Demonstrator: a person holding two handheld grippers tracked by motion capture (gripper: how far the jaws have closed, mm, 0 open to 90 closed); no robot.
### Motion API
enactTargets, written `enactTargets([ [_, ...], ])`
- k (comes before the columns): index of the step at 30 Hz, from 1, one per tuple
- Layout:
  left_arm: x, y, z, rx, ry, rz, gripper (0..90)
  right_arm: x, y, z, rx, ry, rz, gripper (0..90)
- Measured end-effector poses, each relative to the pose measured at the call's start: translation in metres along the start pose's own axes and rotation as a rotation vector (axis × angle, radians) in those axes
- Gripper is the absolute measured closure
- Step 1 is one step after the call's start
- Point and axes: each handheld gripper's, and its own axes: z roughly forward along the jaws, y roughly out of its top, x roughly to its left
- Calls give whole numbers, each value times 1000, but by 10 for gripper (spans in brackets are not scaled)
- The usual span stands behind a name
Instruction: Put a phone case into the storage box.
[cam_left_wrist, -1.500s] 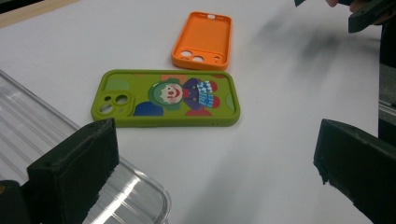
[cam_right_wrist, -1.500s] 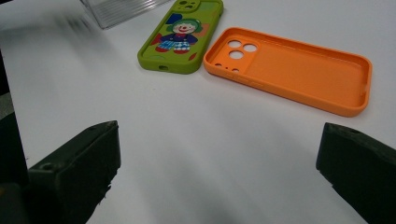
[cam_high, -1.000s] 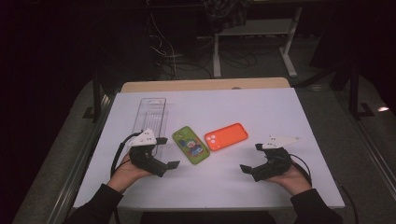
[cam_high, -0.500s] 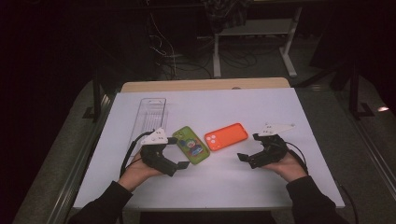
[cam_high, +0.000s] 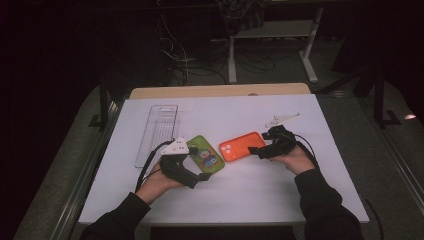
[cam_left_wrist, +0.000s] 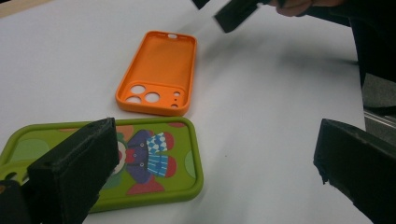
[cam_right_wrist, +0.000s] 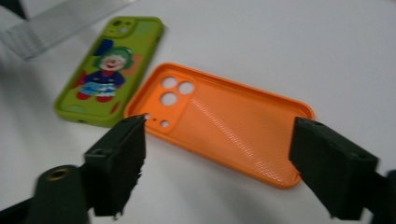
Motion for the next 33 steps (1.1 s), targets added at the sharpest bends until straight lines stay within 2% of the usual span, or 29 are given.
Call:
enactTargets([
  [2,-1,0,1,-6,-5,5,0,-5,3,6,26,-13,15,285],
  [3,-1,0,1,-6,-5,5,0,-5,3,6,26,-13,15,285],
  [4,-1,0,0,-4,-5,3,0,-10,6,11,44,-25,30,370],
  [6,-1,0,0,-8,-12,1,0,-15,7,16,63,-48,39,462],
  [8,-1,-1,0,-7,-15,3,0,-19,8,20,87,-65,20,557],
  [14,-3,-2,2,-4,-17,0,0,-31,10,26,129,-59,38,812],
  [16,-2,-2,2,-1,-19,0,0,-33,10,29,143,-58,36,866],
  [26,-3,-2,4,10,-27,15,0,-36,5,37,222,-75,13,884],
  [33,-3,-3,4,8,-27,16,0,-36,3,39,254,-76,-2,885],
])
